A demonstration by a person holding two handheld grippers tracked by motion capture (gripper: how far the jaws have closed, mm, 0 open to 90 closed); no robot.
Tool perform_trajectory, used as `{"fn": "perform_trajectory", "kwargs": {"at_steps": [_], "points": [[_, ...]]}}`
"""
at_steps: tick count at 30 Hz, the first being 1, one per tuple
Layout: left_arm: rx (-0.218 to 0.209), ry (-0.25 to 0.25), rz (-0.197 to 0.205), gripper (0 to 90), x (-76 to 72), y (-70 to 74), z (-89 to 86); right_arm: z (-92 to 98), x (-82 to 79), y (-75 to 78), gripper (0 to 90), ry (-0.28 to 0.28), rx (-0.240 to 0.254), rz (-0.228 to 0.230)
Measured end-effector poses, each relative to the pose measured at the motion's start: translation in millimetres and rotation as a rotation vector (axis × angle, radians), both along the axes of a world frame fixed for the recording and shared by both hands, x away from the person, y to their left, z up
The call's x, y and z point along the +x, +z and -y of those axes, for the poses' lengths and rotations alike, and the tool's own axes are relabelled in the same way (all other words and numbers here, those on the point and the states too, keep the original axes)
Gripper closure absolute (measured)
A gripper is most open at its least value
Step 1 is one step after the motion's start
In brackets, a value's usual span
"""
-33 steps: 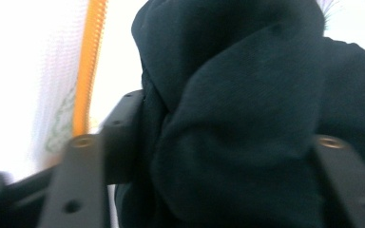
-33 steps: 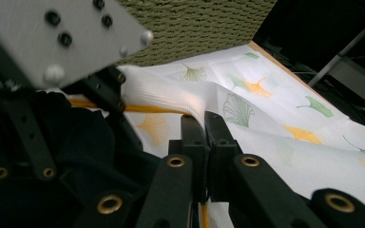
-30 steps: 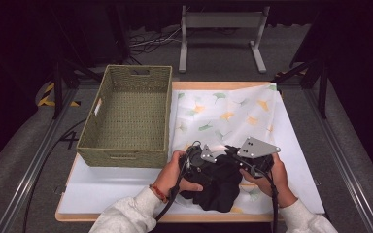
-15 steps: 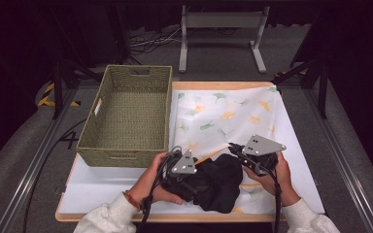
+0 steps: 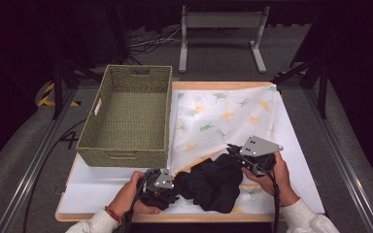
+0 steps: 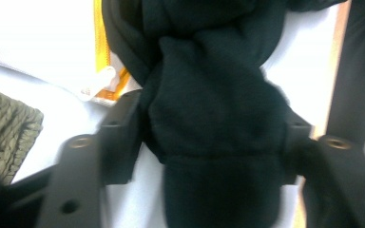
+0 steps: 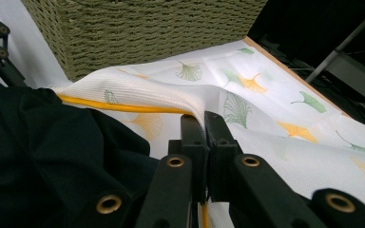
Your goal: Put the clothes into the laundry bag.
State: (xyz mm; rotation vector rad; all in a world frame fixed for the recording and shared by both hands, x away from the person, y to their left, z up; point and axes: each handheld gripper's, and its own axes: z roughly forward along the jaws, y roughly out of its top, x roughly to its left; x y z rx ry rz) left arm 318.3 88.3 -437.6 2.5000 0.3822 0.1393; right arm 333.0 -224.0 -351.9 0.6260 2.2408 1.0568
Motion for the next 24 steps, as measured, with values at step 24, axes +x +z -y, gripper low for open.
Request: {"fn": "perform_trajectory", "kwargs": {"at_steps": [24], "points": [[-0.098,-0.08,0.148,78.5,-14.0,50.1,19.5,-0.6,0.8,-1.6,88.6,0.0,-0.002,-0.01]]}}
